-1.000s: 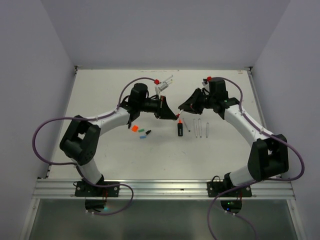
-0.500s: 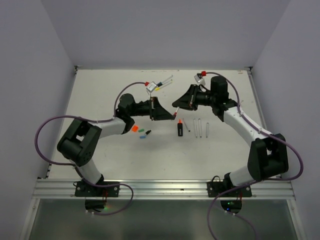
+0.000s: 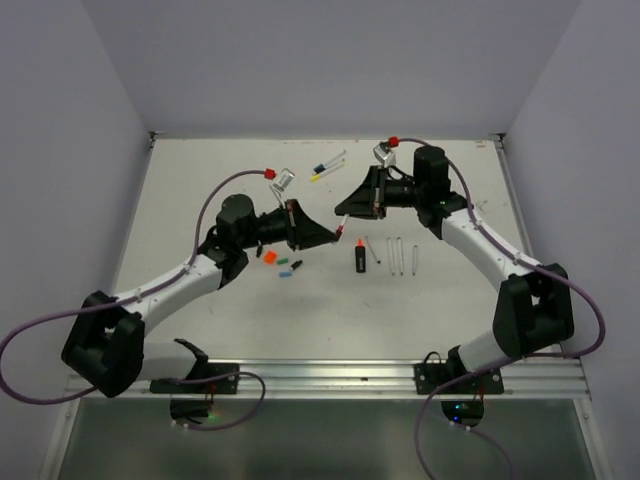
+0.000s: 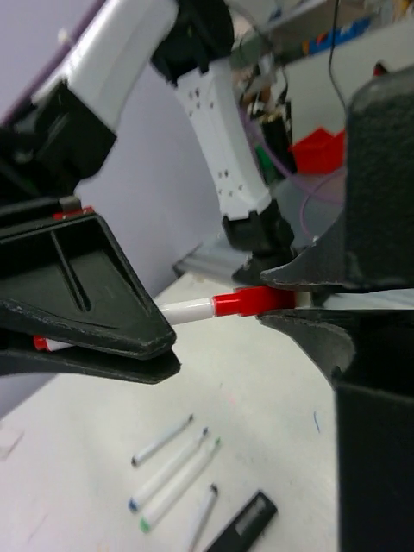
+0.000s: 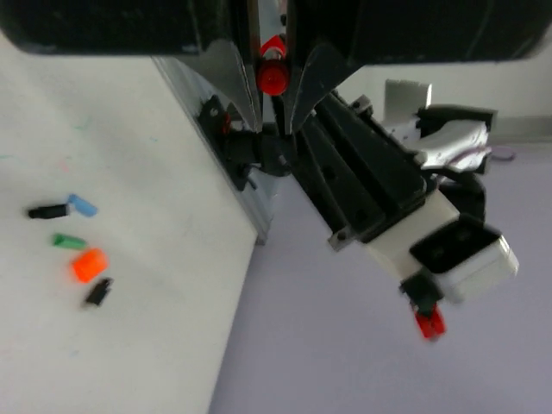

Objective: Open the pen caps

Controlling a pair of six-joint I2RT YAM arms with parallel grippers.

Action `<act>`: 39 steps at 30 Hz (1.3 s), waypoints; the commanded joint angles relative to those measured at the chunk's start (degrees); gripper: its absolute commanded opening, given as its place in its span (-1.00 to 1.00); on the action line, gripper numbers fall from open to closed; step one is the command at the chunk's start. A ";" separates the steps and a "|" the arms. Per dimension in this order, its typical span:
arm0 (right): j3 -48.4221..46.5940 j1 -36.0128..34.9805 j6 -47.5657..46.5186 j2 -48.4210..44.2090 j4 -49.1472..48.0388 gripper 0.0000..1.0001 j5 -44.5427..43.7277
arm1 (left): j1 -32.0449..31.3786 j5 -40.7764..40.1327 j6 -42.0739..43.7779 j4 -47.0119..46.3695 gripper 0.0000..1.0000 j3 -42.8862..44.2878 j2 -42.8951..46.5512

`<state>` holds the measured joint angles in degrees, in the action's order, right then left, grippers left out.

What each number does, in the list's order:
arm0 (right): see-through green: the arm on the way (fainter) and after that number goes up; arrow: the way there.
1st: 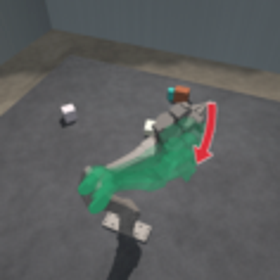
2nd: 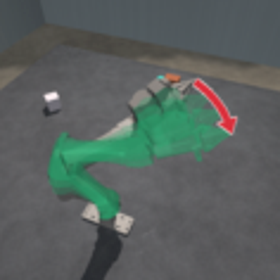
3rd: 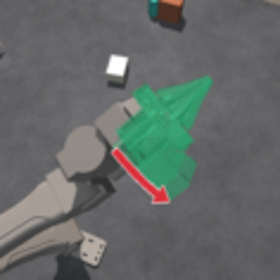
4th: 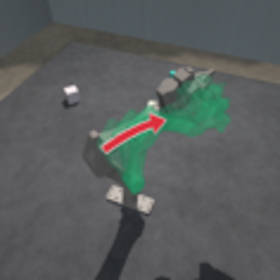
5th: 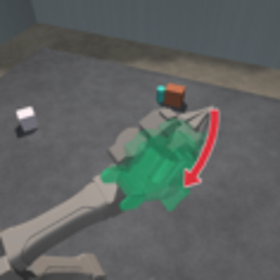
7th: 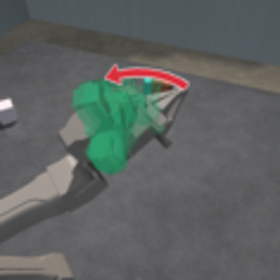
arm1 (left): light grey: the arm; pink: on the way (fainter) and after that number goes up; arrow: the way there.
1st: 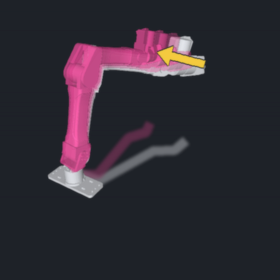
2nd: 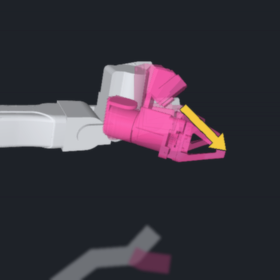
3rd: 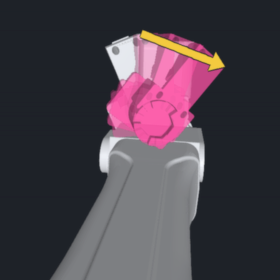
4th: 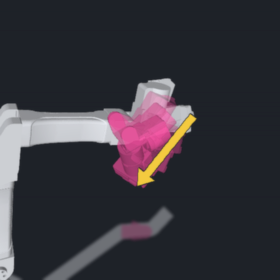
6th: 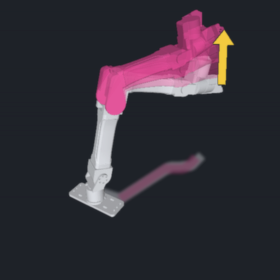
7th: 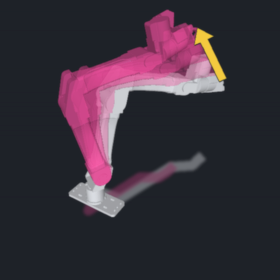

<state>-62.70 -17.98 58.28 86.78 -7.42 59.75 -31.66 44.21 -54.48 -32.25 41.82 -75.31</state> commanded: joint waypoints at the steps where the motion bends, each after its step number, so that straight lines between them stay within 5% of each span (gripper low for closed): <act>1: -7.08 4.18 -16.61 -3.63 25.76 -1.00 -20.69 | -2.09 1.17 19.58 34.66 -1.00 1.86 5.08; 12: -10.87 4.09 -26.53 -6.63 52.20 -1.00 -39.09 | -3.14 -21.23 18.71 51.83 -1.00 -5.96 18.88; 18: -2.62 2.16 -33.22 -11.63 61.90 -1.00 -43.48 | -3.14 -33.46 16.34 58.26 -1.00 -9.38 19.15; 25: 12.40 -3.37 -28.23 -17.70 55.25 -1.00 -42.00 | -3.41 -38.75 11.94 57.39 -1.00 -12.82 14.76; 39: 15.15 -11.90 -25.06 -8.74 46.63 -1.00 -44.89 | -11.75 -43.94 5.79 55.01 -0.99 -12.12 6.50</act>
<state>-47.11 -29.15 32.58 76.60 42.26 16.93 -41.67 3.05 -45.93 24.71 29.08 -67.13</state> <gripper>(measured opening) 0.145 0.042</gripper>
